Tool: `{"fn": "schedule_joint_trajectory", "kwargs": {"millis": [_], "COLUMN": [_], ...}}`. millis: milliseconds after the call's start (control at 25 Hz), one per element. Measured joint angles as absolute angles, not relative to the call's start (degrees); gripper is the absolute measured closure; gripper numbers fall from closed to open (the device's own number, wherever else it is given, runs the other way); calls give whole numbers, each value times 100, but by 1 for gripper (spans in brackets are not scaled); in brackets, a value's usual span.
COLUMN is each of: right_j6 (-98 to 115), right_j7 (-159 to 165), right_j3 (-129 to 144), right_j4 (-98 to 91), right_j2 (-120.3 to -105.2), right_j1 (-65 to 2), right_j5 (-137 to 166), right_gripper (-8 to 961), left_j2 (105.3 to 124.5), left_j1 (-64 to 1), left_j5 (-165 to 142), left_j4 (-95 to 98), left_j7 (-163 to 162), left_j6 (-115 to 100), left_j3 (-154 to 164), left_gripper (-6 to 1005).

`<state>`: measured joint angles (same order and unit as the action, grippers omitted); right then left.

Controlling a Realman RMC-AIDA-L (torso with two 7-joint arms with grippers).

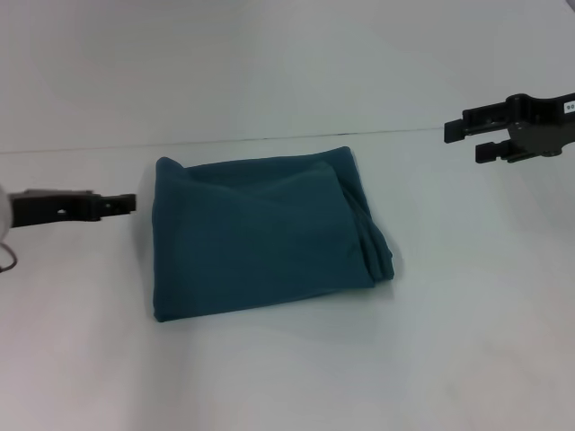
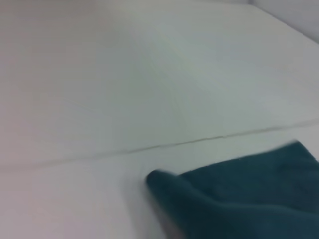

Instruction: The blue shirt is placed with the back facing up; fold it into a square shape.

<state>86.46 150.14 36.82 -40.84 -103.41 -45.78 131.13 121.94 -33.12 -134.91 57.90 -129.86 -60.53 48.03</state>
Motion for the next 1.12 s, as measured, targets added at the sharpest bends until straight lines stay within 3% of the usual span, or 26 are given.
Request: {"fn": "schedule_joint_trajectory", "kwargs": {"millis": [80,320,840,1120], "right_j6": [8684,8746,8912,9140], "right_j7": [15024,15077,15363,15396], "right_j3": [3666,3650,3690,3695], "right_j4": [-4084,-3942,-3854,-3656], "right_j2": [-10338,-10303,-10302,-10396], "right_j1": [-4579,-4579,-4637,-4938], "right_j5": [13113,13121,13121,13115], "right_gripper": [131,131,129,129], "left_j2": [12159,12052,11998,11886], "left_j1": [-3303,-3491,-3595,-3547], "left_j5": [-13445,-13089,-11618,-11356], "left_j4": [5706,5094,4292,4276], "left_j7": [-13461,-14464,-14636,-14668], "left_j6": [-6257,-6994,-7550,-7879], "left_j3": [4586,4224,4082,3911], "left_gripper": [407,168,141,141]}}
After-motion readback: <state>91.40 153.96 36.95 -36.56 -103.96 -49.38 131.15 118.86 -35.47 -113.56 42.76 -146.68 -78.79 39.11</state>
